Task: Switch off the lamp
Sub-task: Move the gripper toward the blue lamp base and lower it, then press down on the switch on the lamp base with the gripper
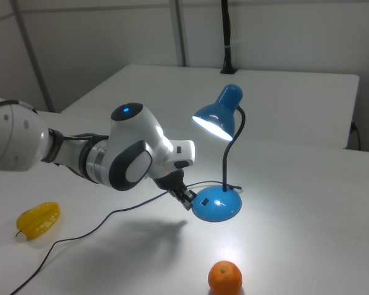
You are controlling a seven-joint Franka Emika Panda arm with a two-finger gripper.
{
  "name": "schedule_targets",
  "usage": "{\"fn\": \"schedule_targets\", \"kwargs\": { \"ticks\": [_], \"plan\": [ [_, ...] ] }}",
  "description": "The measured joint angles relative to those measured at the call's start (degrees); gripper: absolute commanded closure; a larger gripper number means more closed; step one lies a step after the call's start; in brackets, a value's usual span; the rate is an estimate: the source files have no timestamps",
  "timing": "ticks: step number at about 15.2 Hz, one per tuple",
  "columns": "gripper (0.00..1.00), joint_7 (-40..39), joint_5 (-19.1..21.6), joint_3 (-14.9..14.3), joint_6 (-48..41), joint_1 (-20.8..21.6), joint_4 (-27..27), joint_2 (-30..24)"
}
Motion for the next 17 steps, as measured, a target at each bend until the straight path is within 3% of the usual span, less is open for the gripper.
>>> {"fn": "schedule_targets", "kwargs": {
  "ticks": [9,17],
  "plan": [
    [1.0,0.0,0.0,0.0,6.8,-1.0,2.4,4.0],
    [1.0,0.0,0.0,0.0,7.2,-1.0,3.9,5.8]
  ]
}}
